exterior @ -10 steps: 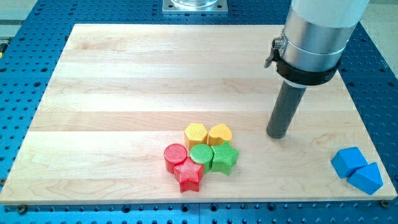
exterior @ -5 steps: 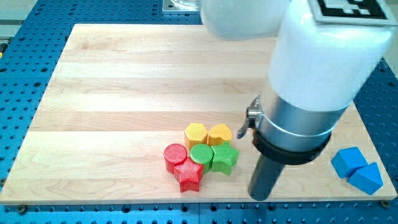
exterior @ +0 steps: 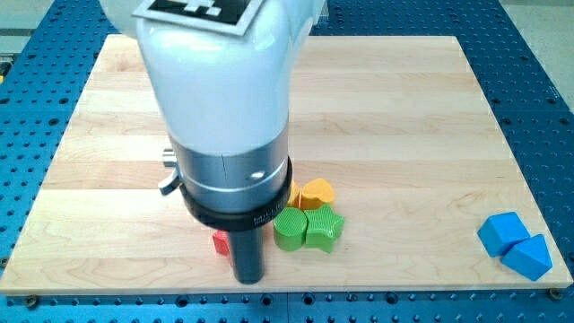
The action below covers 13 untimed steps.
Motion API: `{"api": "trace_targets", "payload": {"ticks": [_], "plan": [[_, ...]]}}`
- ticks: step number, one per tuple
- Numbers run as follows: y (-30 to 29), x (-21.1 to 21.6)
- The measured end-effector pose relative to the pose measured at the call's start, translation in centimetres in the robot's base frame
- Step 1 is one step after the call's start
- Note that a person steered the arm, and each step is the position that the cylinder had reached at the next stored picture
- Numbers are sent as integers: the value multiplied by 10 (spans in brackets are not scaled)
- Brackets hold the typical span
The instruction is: Move the red block at the top of the hexagon
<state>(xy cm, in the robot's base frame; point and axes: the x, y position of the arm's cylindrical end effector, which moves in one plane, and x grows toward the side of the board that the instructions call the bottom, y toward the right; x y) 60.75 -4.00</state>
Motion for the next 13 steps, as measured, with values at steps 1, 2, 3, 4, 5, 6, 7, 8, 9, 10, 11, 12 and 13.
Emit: {"api": "trace_targets", "payload": {"ticks": [1, 2, 3, 4, 5, 6, 7, 8, 9, 10, 11, 12, 13], "plan": [[0, -28], [0, -75], [-24, -89], [-39, -100], [-39, -110], [-58, -110], [-100, -110], [-85, -114], [-28, -133], [-10, -139], [-12, -139], [-42, -130], [-61, -137]]}}
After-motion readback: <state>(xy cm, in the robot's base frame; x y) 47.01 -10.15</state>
